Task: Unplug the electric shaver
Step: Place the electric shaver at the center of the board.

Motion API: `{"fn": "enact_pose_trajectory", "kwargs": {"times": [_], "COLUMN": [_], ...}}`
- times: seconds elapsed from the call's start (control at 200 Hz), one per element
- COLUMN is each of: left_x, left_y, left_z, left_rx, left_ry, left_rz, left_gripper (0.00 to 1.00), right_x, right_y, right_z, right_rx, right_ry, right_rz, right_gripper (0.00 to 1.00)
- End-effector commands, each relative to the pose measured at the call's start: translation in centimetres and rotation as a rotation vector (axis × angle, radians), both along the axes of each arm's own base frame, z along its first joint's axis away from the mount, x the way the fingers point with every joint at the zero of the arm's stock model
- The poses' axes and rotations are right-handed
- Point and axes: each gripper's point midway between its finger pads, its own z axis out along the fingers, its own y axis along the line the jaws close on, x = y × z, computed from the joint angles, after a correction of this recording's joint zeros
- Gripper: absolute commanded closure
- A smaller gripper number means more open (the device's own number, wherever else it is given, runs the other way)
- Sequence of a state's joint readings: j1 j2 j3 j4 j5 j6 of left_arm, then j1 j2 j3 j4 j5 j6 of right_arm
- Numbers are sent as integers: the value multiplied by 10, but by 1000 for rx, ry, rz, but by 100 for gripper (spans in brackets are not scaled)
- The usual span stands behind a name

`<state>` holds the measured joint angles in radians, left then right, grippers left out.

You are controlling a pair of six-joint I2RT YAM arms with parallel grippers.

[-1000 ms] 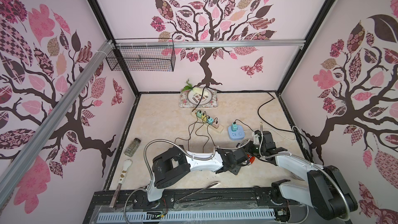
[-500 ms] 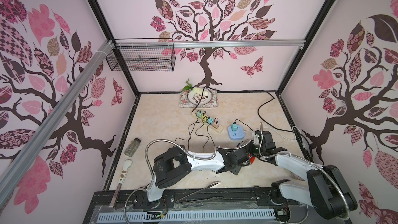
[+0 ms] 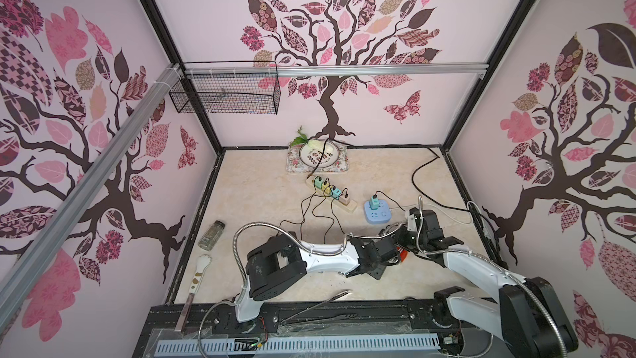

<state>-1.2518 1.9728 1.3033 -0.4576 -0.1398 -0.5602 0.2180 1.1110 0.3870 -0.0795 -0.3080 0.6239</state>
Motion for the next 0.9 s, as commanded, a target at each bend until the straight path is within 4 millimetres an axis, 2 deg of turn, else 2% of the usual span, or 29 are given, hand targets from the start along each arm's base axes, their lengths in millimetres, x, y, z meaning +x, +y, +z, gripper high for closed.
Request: {"fn": "enact_pose_trajectory", "kwargs": {"times": [0.0, 0.365, 0.605, 0.745, 0.89], "left_x": [4, 2, 4, 8, 15], "left_y": [-10, -13, -12, -13, -16], "left_z": [5, 3, 8, 23, 47], "left_rx": [-9, -13, -20, -53, -101], "left_ry": [-15, -3, -12, -41, -76], "left_rz": [7, 6, 14, 30, 36], "left_gripper": [45, 32, 30, 30, 30], "right_x": [6, 6, 5, 5, 5], "right_y": [-3, -3, -2, 1, 5], "right_z": [19, 32, 38, 43, 49], "right_rx": [-13, -7, 1, 14, 29], "right_ry": [-43, -67, -75, -85, -97], "right_rz": [-6, -3, 2, 12, 34], "right_gripper": [74, 72, 72, 68, 65]}}
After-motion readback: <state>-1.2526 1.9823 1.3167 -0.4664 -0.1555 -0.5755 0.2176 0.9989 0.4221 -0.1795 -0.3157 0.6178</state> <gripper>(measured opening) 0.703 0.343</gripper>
